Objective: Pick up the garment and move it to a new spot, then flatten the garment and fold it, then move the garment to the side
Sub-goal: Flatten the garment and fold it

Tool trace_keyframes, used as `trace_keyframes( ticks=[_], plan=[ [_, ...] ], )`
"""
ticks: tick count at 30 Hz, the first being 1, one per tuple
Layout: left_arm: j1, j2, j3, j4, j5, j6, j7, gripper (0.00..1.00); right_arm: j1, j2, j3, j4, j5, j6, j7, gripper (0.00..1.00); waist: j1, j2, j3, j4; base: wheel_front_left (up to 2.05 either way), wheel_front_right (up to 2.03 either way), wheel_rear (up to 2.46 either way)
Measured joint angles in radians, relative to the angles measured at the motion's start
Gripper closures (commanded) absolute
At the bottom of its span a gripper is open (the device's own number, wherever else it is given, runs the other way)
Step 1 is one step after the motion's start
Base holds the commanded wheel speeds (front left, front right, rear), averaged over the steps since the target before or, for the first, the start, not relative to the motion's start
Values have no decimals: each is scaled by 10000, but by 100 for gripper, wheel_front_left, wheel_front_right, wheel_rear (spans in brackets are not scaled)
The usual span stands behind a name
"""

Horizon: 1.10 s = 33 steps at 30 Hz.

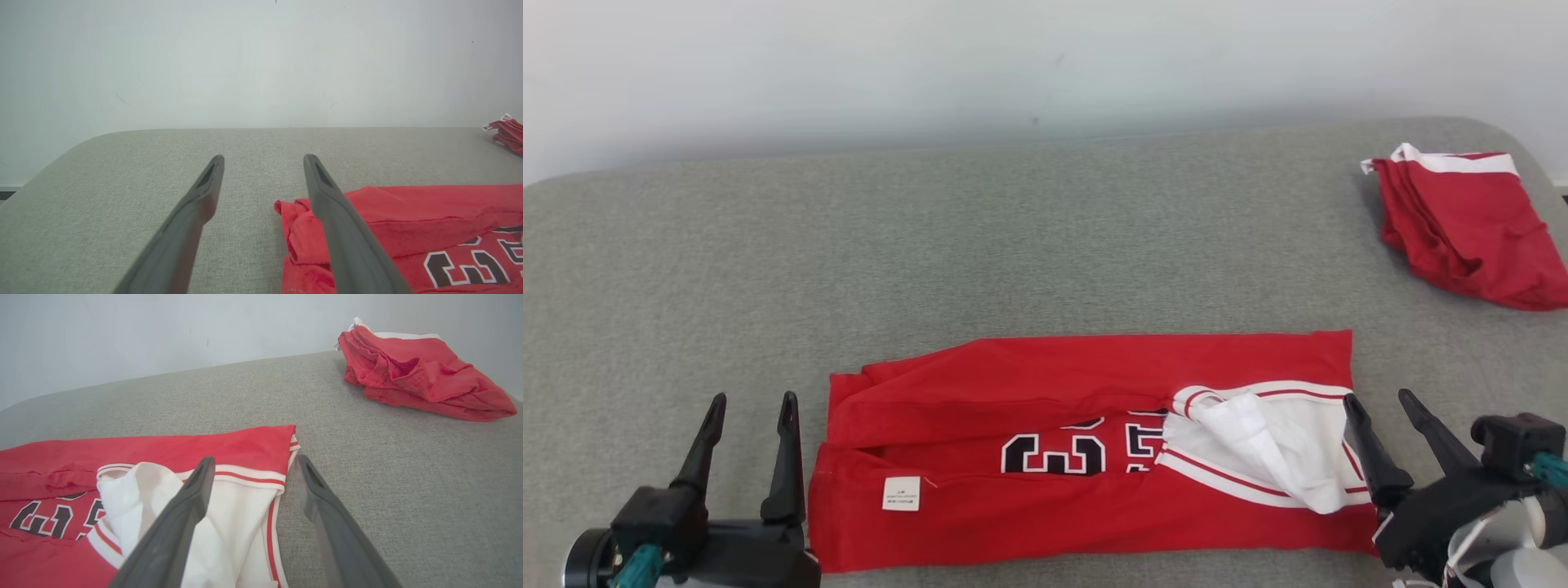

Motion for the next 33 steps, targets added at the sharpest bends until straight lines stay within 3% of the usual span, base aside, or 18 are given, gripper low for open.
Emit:
trace_keyframes(
  ticks=[8, 19, 20, 21, 22, 30, 33],
  plan=[
    [958, -997, 1436, -731, 1070, -105, 0, 0, -1026, 75, 190, 2240, -257, 0, -52, 0, 0, 1, 31, 402, 0, 0, 0],
    [1913, -2303, 2702, -1016, 2201, -723, 0, 0, -1740, 238, 857, 4610, -247, 0, -150, 0, 0, 0, -39, 744, 0, 0, 0],
    [1974, -2378, 2773, -1009, 2280, -811, 0, 0, -1781, 240, 991, 4719, -213, 0, -132, 4, 0, 0, -54, 761, 0, 0, 0],
    [2013, -2435, 2821, -1007, 2353, -878, 0, 0, -1804, 238, 1141, 4778, -109, 0, -56, 71, 0, 1, -73, 774, 0, 0, 0],
    [2049, -2489, 2876, -1007, 2426, -957, 0, 0, -1841, 234, 1285, 4805, -8, -2, -38, 100, 0, 0, -94, 782, 0, 0, 0],
    [2215, -2811, 3235, -888, 2792, -1335, 0, 0, -2034, 73, 1816, 5079, 552, -12, 17, 100, 0, 0, -318, 729, 0, 0, 0],
    [2220, -2865, 3382, -815, 2895, -1511, 0, 0, -2102, -468, 1478, 5421, 612, 10, -288, 100, 1, 1, -417, 684, 0, 0, 0]
  ],
)
